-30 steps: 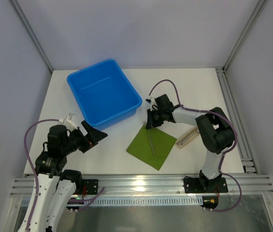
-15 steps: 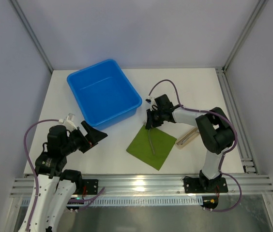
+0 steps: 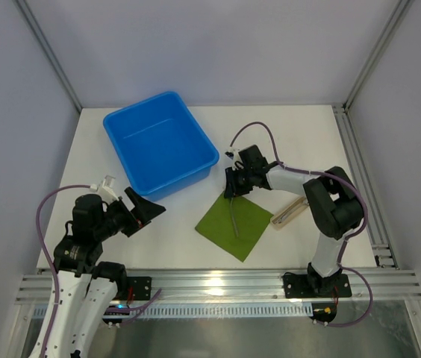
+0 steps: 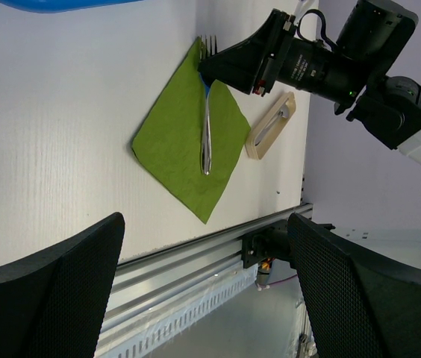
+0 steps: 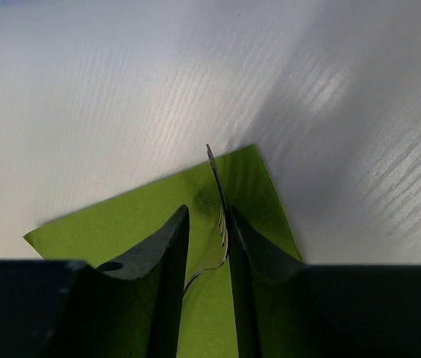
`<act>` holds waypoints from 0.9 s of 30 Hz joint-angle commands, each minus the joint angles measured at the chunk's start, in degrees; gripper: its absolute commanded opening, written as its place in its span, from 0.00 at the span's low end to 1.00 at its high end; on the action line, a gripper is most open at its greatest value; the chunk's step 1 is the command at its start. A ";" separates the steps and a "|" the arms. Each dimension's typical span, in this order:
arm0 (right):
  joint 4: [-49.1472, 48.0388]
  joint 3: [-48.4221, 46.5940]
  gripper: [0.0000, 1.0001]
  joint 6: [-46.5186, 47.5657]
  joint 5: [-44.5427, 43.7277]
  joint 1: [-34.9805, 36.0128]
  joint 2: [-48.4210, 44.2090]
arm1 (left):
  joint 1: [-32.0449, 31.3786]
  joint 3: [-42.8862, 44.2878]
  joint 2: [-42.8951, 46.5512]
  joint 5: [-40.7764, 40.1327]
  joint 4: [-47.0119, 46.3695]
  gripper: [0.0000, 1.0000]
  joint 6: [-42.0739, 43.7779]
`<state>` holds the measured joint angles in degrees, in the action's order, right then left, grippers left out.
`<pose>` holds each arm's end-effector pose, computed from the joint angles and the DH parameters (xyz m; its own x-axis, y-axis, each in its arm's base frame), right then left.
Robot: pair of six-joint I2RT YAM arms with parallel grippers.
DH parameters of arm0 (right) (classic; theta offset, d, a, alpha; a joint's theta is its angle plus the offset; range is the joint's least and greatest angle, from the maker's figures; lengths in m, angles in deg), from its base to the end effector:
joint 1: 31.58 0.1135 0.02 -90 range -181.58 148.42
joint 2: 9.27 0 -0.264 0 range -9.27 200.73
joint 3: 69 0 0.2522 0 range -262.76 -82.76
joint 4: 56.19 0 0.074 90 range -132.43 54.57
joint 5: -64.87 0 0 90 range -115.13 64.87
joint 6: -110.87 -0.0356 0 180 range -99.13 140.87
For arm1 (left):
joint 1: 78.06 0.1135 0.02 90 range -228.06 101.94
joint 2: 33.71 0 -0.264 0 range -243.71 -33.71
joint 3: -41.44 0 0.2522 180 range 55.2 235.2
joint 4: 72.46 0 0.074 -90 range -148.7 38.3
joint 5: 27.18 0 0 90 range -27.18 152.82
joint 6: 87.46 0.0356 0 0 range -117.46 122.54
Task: Place the utensils on the paper napkin and roll it up
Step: Adjust the utensils on the napkin.
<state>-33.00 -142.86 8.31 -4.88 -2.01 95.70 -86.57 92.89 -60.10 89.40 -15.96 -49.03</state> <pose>0.3129 0.1917 0.1510 -0.8283 -0.2354 -0.5085 -0.4698 0.7863 0.4012 0.0988 -0.0309 0.2825 -0.7201 -0.6006 -0.3475 -0.0872 0.5751 -0.8134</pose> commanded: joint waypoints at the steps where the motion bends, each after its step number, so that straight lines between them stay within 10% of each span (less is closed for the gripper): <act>1: 0.59 -0.11 0.32 0.78 -2.85 0.32 -3.10 | -0.10 0.63 0.02 0.48 -0.12 0.91 1.30; 27: 13.32 -6.88 0.48 -3.07 -16.70 0.23 -10.13 | -0.19 1.24 -0.06 0.75 0.15 0.91 1.74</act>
<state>-22.46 -147.27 7.83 -14.94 -2.01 90.25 -86.57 92.89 -60.10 89.43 -15.65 -48.40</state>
